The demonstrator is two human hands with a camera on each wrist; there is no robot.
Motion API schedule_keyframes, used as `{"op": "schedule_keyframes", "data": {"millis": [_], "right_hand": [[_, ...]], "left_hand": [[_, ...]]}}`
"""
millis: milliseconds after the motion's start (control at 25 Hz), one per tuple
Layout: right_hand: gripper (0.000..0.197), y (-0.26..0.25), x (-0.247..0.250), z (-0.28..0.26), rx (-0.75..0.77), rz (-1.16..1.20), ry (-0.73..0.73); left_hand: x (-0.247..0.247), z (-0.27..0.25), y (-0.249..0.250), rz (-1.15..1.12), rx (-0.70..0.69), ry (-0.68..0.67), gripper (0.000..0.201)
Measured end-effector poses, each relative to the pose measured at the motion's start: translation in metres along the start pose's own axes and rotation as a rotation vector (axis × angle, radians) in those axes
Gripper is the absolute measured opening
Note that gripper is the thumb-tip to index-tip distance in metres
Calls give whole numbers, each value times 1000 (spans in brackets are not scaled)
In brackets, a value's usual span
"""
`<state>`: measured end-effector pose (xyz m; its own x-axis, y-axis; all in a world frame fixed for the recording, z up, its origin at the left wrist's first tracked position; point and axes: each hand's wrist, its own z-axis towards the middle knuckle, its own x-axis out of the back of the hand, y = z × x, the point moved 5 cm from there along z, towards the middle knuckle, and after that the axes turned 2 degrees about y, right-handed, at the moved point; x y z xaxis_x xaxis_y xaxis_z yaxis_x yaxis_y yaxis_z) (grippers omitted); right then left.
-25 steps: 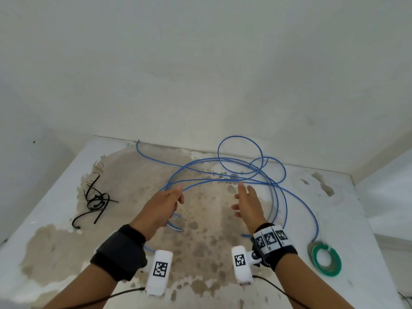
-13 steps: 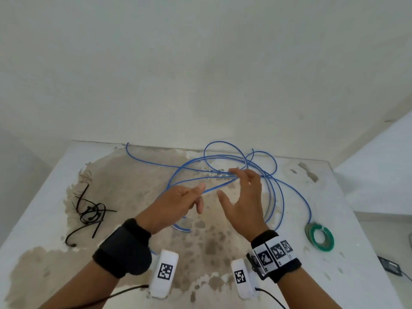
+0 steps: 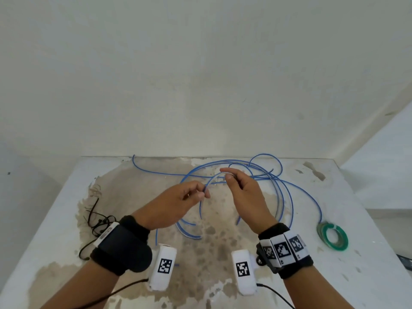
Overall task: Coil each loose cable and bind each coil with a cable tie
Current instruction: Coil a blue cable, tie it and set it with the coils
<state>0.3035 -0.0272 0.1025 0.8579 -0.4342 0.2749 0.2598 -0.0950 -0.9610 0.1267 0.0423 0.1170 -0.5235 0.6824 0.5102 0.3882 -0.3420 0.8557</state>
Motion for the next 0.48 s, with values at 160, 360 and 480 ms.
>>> {"op": "schedule_keyframes", "data": {"millis": [160,360,480], "right_hand": [[24,3,-8,-9,-89,196,-60],[22,3,-10,-24,-172,318,-109],[19,4,-10,-25,-217,469,-49]], "left_hand": [[4,6,-6,-567,148,193,20],[-11,18,-2,-979,204,273,22],[-23,20,-2,-1069,235,318,23]]}}
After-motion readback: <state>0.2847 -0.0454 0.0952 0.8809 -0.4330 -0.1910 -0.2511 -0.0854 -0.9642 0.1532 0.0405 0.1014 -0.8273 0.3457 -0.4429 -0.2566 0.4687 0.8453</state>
